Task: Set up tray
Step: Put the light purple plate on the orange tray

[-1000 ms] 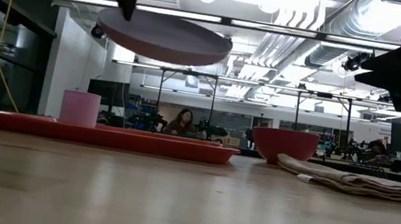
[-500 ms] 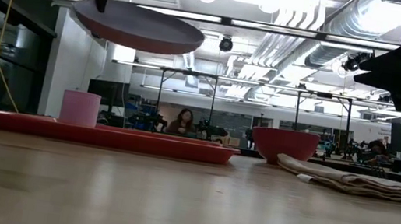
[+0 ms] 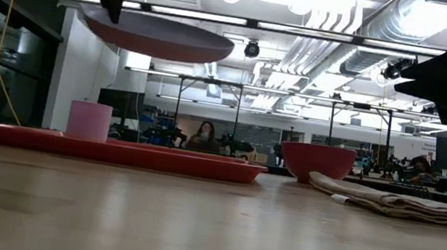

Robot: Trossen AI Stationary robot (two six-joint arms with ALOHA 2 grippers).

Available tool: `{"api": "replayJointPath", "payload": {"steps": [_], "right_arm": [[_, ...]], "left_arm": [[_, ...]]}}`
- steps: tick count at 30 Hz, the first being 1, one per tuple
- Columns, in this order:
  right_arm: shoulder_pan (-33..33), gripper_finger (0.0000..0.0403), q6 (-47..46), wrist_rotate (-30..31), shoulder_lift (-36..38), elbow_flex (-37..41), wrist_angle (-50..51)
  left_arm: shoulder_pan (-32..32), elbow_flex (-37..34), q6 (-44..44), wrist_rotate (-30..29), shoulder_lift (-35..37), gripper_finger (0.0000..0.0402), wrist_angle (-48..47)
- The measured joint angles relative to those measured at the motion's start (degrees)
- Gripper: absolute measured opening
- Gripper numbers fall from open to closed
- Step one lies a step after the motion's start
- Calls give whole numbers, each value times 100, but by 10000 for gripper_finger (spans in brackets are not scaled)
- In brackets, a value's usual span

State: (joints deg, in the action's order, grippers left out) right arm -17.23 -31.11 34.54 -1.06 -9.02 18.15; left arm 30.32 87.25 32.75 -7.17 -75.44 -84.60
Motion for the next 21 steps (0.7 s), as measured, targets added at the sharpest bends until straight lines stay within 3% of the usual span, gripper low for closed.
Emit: {"api": "replayJointPath", "payload": {"steps": [11, 21], "right_arm": [[1, 113, 7, -2, 0, -1, 0], [0, 113, 11, -2, 0, 0, 0]], "left_arm": [[833, -633, -283, 977, -4, 13, 589], [1388, -1095, -548, 1450, -4, 12, 853]]}}
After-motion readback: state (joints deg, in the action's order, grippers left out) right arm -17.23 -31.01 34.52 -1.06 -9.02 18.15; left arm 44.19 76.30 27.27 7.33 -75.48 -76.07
